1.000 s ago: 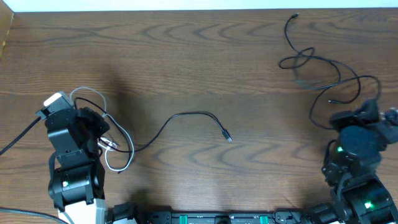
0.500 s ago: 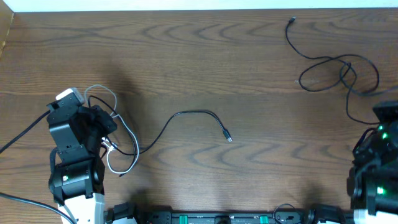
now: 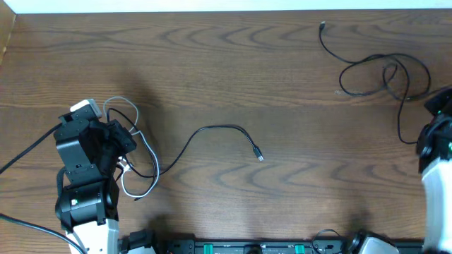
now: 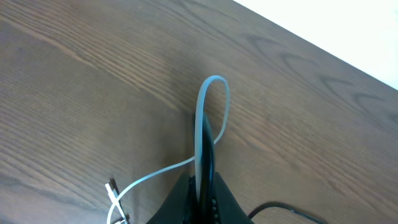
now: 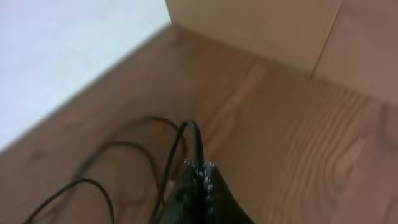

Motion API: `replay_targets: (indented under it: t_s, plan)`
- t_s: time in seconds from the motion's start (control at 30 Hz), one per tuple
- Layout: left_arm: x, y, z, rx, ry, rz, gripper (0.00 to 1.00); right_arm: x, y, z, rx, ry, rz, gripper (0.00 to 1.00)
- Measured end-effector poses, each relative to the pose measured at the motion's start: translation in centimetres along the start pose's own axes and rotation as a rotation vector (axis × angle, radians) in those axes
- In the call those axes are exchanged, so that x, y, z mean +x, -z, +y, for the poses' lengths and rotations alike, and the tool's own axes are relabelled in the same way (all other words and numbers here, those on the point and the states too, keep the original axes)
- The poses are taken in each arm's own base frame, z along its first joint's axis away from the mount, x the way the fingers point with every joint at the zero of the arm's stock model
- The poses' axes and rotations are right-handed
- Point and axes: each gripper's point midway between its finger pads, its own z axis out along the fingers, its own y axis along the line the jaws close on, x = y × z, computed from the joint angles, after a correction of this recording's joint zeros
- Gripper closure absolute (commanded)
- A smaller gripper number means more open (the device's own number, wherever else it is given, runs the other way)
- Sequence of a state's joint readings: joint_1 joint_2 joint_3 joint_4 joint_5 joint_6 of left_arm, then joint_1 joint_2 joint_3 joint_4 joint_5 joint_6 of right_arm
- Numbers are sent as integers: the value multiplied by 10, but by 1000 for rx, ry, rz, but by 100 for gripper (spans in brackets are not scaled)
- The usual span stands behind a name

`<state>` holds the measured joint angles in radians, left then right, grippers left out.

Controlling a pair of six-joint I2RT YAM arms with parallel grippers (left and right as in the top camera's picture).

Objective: Untangle cables

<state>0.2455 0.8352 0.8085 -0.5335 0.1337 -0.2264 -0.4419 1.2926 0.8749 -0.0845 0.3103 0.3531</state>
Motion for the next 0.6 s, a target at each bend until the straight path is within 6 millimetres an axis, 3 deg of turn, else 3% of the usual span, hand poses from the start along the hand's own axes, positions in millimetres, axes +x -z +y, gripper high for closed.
replay_targets:
  t_s: [0.13, 0.23, 0.4, 0.6]
  plan:
    - [3, 0, -7, 19, -33, 8, 93, 12, -30, -8, 20, 1, 83, 99]
    - [6, 0, -15, 43, -54, 17, 93, 10, -52, -16, 38, -13, 123, 99]
    - [11, 0, -27, 78, -83, 33, 93, -9, -77, -36, 78, -48, 127, 99]
    - [20, 1, -40, 114, -118, 57, 93, -26, -98, -73, 148, -93, 114, 99]
